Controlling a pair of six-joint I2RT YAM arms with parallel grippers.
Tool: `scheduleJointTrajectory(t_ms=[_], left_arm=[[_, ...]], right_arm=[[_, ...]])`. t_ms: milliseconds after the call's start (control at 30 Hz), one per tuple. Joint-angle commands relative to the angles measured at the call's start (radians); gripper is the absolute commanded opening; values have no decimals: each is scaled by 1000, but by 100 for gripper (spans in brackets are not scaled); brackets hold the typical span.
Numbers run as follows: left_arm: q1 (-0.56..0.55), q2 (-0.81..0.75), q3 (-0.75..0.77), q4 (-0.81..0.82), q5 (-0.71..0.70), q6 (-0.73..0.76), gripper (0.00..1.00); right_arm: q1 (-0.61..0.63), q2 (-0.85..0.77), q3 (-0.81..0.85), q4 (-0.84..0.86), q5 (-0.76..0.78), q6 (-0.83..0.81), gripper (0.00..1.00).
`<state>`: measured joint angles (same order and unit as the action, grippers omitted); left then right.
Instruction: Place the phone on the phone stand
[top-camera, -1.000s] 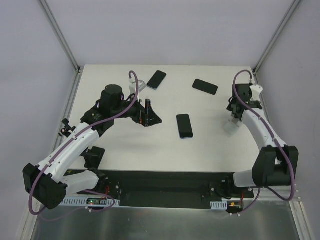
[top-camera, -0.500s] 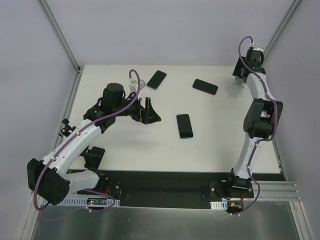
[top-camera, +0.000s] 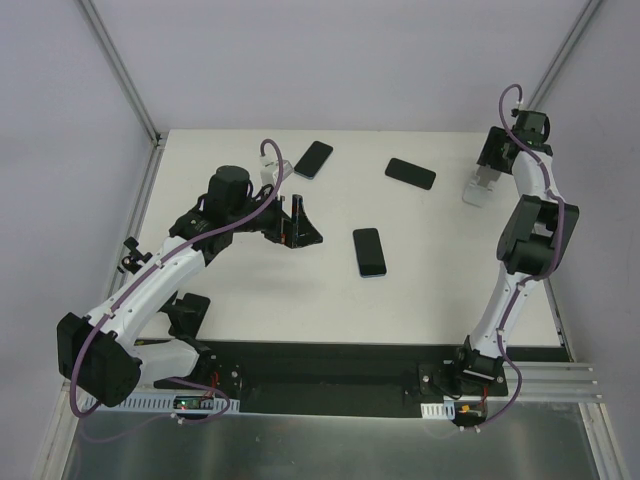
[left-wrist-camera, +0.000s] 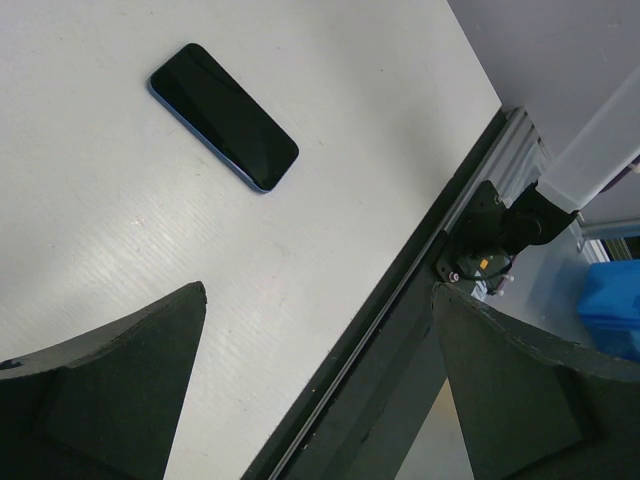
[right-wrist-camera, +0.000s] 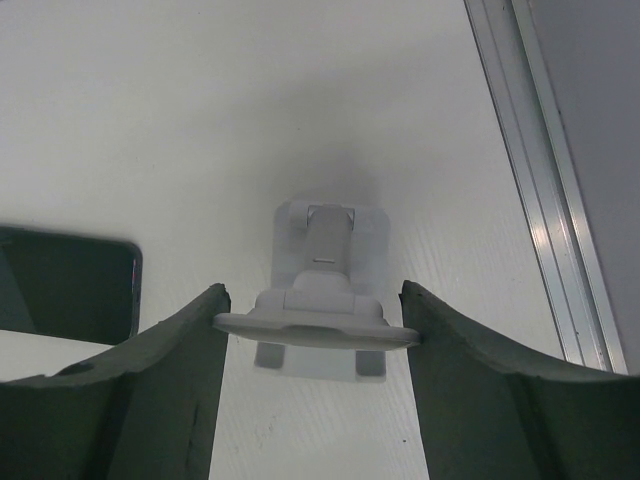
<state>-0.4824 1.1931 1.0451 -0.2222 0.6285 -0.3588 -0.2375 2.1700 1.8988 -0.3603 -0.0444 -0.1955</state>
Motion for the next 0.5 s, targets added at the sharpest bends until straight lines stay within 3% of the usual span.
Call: scheduleJointTrajectory(t_ms=[0,167,200,233,267,367,467], left_arm=[[10,-7,38,29,37,7,93],[10,-12,38,30,37,4,93],[11,-12,38,30,37,4,93],[10,-13,36,30,39,3,93],[10,-15,38,30,36,6,93],[11,-15,35,30,31,7,93],[10,-9,38,29,45,4,93]], right_arm=[[-11,-48,-15,14,-51,-22,1],[-14,-41,-23,6,-41,-54,1],[-14,-38,-20,0,-37,-55,4],[-14,-36,-17,-3,-31,-56,15],[-14,-36,-11,-12,-20,-55,51],[-2,-68,2,-49,38,-55,99],[29,-136,5,-85,141,-55,96]])
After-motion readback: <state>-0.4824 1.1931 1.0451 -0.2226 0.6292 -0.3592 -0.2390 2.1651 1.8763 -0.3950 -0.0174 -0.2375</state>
